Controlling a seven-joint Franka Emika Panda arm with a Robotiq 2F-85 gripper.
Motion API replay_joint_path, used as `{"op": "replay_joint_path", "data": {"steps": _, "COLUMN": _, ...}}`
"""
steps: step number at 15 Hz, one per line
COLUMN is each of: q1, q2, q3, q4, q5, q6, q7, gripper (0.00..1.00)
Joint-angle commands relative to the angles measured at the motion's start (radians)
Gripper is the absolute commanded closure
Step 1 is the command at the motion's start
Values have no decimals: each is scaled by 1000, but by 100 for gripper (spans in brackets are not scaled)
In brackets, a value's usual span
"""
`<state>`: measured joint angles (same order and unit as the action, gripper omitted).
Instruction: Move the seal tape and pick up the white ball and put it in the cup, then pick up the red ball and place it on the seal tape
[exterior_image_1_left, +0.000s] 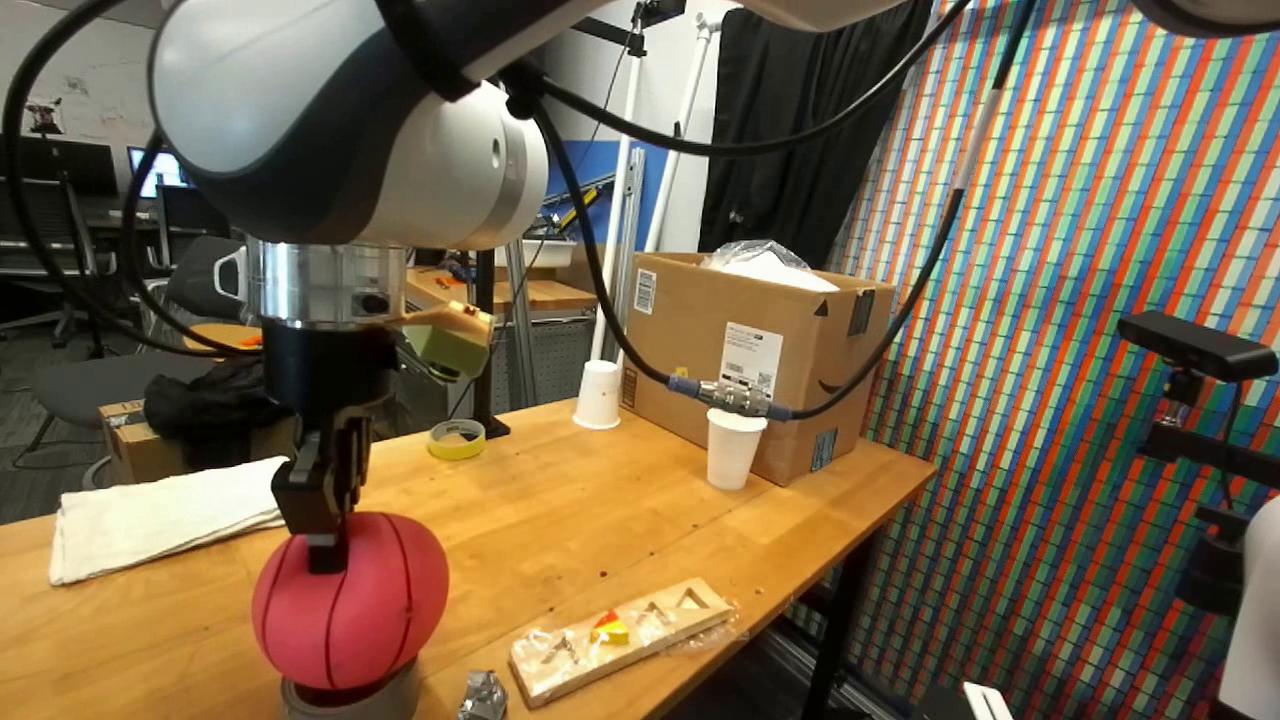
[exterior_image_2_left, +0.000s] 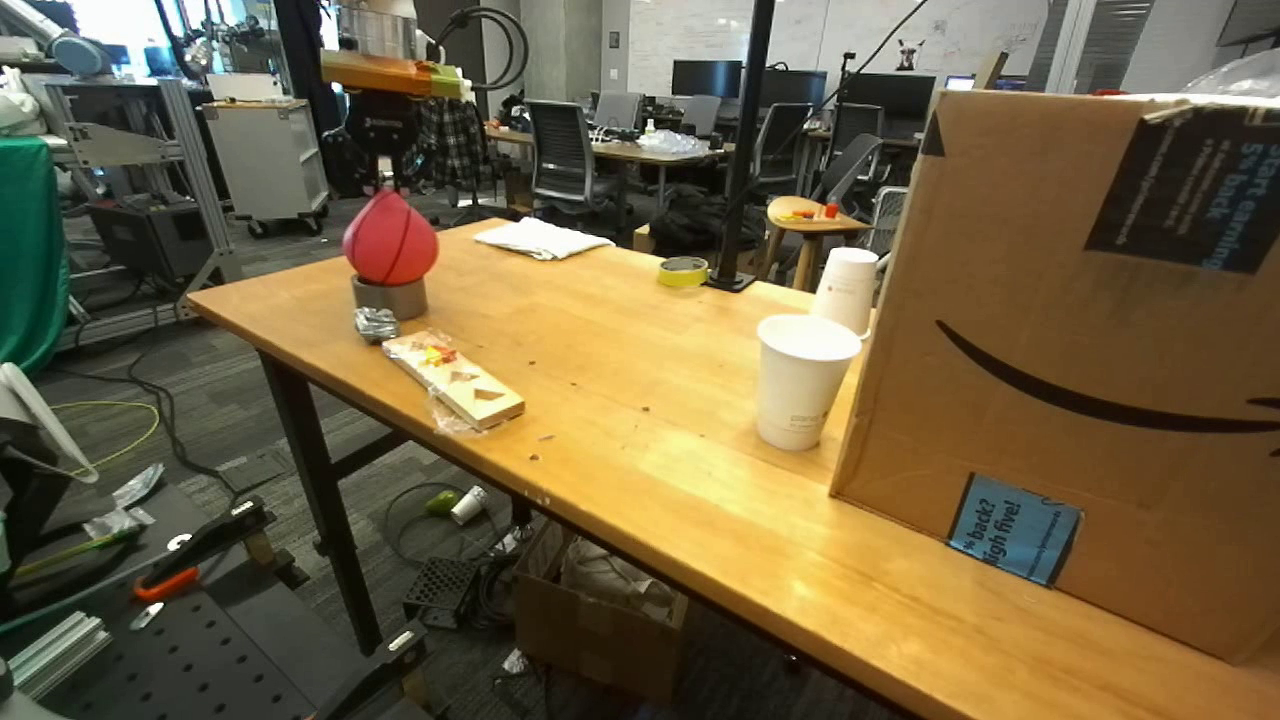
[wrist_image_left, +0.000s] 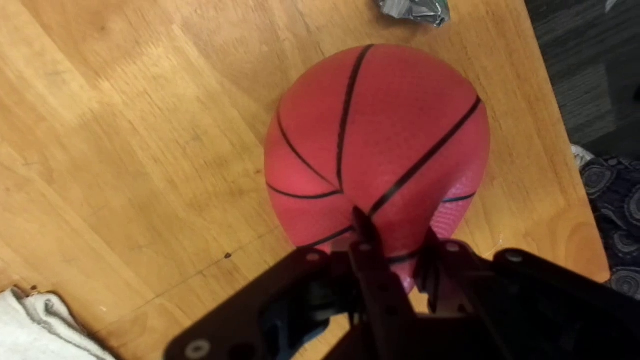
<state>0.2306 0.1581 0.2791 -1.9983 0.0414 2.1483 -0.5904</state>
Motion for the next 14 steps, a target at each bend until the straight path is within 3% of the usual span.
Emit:
{"op": "replay_joint_path", "data": {"steps": 1, "q1": -5, "q2": -5, "q3": 4, "q4": -15, "q5": 12, "q6": 6, "q7": -14, "gripper": 93}}
{"op": "replay_joint_path", "data": {"steps": 7, "q1": -2, "q2": -7, "q3": 6, "q4": -17, "q5": 8, "q6": -3, "q7": -2, "gripper": 92}}
{"op": "replay_joint_path", "data": {"steps": 9, "q1": -2, "q2": -14, "q3": 5, "q4": -25, "q5": 3, "q6": -3, "q7": 7, "gripper": 55}}
{"op": "replay_joint_path", "data": {"steps": 14, "q1": -6, "q2": -30, "q3": 0, "q4": -39, "q5": 4, "q6": -2, "q7": 17, "gripper": 17}}
